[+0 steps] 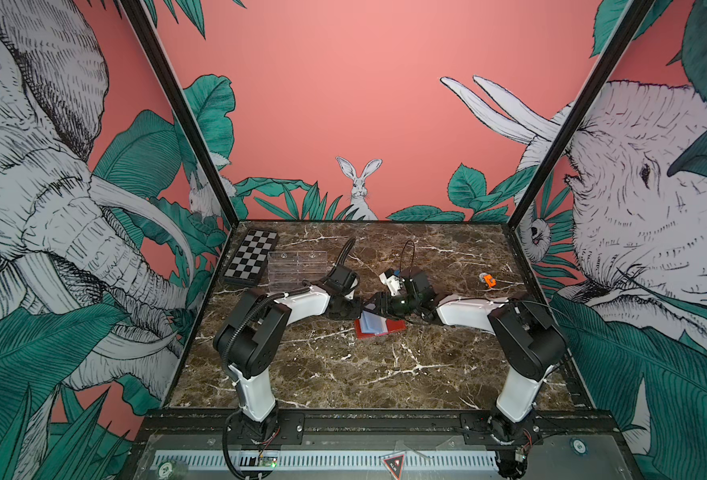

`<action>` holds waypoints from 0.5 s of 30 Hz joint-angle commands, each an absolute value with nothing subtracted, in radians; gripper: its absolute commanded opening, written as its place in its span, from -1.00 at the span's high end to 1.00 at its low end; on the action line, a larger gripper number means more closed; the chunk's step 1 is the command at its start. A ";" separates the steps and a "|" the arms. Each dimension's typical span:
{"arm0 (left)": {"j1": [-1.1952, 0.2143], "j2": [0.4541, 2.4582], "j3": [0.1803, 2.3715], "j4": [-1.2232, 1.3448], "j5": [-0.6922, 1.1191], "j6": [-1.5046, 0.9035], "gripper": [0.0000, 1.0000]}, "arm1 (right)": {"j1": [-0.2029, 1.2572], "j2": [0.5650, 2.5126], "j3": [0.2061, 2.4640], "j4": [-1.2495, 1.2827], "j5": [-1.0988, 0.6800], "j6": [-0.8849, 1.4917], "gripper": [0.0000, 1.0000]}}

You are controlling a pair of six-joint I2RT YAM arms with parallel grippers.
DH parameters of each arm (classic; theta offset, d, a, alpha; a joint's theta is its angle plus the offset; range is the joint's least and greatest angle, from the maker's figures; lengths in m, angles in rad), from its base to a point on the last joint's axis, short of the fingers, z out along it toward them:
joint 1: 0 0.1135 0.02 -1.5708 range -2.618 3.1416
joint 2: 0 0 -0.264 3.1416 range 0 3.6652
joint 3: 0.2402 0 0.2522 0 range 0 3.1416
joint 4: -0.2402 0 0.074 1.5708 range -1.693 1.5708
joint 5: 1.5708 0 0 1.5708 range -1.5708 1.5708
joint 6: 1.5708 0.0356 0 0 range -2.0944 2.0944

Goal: Take the credit cards out of the card holder
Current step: Flip over the card slot in the card holder.

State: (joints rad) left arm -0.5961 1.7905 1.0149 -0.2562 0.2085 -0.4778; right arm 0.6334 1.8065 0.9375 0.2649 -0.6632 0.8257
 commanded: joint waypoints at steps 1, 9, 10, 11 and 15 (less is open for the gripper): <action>-0.598 1.749 0.980 -0.232 0.178 -0.486 0.93 | 0.643 1.838 0.963 0.271 -0.666 0.806 -0.29; -0.582 1.628 0.980 -0.188 0.185 -0.543 0.56 | 0.644 1.861 0.937 0.254 -0.621 0.790 -0.25; -0.581 1.622 0.988 -0.199 0.186 -0.545 0.54 | 0.645 1.864 0.935 0.257 -0.619 0.791 -0.25; -0.578 1.614 0.997 -0.214 0.184 -0.549 0.52 | 0.646 1.864 0.931 0.259 -0.614 0.792 -0.24; -0.571 1.557 0.968 -0.199 0.175 -0.583 0.31 | 0.649 1.858 0.909 0.267 -0.592 0.796 -0.20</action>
State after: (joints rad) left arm -0.5823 1.6184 0.9806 -0.2092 0.1879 -0.5442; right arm 0.6403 1.8465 0.9302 0.2527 -0.6212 0.8043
